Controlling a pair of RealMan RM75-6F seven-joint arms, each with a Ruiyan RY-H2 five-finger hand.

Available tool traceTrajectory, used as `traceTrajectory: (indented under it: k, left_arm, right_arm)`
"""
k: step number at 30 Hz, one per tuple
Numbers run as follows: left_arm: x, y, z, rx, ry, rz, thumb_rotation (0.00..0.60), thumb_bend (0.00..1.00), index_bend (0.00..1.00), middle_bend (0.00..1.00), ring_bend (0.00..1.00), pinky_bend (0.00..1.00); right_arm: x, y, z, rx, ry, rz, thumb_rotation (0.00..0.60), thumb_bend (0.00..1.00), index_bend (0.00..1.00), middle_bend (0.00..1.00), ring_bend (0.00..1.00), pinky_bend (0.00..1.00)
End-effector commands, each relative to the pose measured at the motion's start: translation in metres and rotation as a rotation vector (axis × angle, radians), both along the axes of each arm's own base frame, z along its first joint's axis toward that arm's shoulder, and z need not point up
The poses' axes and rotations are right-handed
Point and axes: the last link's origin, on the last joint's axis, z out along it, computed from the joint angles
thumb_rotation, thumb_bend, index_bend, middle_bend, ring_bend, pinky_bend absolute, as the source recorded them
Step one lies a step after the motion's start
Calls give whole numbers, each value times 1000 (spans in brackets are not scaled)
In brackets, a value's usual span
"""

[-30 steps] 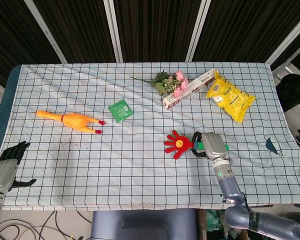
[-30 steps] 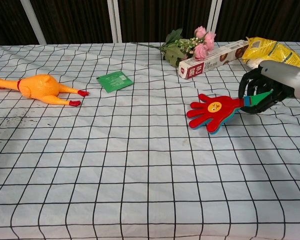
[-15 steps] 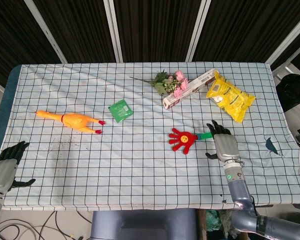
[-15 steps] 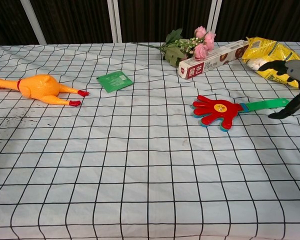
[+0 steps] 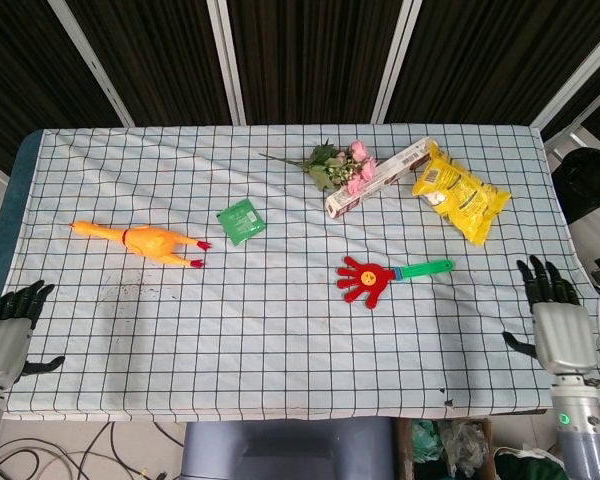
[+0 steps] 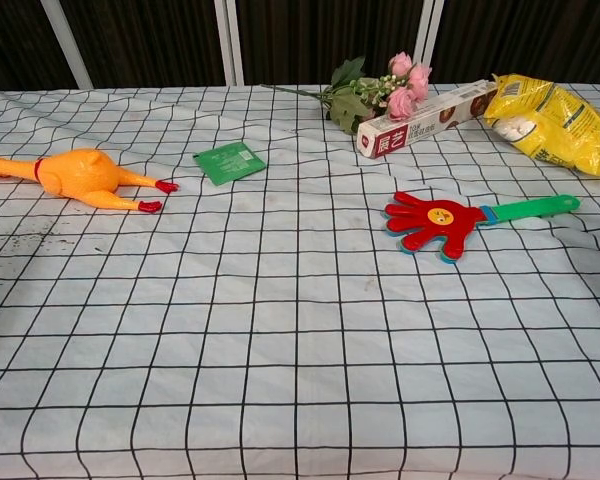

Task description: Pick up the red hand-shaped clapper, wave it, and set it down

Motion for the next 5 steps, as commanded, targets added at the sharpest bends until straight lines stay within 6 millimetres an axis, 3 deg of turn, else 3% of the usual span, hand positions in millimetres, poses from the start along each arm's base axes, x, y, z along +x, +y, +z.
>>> traceTrajectory:
  k: [1,5]
  left_arm:
    - [0,-1,0,24,32,-22,600,0,0,0,0,0]
    - [-1,-1,-1,38,49,-32,600,0,0,0,0,0]
  right_arm:
    - [-21,50,28,-33,10,-45,600,34,0,0,0,152]
    - [-28,61,36,-42,-3,-58,600,34,0,0,0,152]
